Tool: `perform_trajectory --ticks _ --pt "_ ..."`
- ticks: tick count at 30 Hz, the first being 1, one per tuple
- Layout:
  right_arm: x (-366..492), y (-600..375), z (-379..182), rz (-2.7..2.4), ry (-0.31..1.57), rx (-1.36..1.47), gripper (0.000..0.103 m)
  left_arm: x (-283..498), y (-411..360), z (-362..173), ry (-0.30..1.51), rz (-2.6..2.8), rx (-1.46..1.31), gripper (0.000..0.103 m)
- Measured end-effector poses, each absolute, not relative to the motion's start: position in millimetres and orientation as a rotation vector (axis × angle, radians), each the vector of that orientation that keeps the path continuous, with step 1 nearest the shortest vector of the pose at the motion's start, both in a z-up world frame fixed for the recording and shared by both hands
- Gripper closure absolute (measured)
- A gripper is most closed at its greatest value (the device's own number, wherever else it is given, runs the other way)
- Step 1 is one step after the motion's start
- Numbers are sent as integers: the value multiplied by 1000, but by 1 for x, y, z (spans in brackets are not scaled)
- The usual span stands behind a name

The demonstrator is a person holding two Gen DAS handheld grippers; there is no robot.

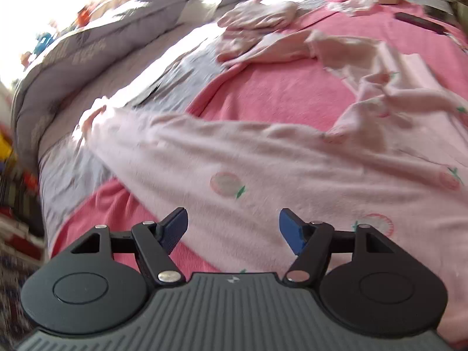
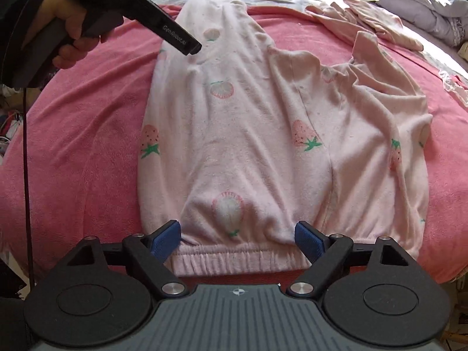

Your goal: Fold clothes

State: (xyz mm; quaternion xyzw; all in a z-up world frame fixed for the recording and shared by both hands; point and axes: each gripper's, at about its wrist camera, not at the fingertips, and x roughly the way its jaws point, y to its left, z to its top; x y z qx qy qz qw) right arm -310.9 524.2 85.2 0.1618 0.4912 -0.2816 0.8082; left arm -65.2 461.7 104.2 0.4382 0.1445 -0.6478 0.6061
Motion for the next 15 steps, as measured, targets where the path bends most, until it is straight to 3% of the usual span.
perform_trajectory --ticks 5,12,15 --pt "-276 487 89 -547 937 255 18 -74 455 110 47 -1820 1266 31" --pt "-250 480 44 -523 954 299 19 -63 420 72 257 -1789 1461 31" --pt "-281 502 47 -586 952 372 18 -51 417 61 343 -1723 1420 17"
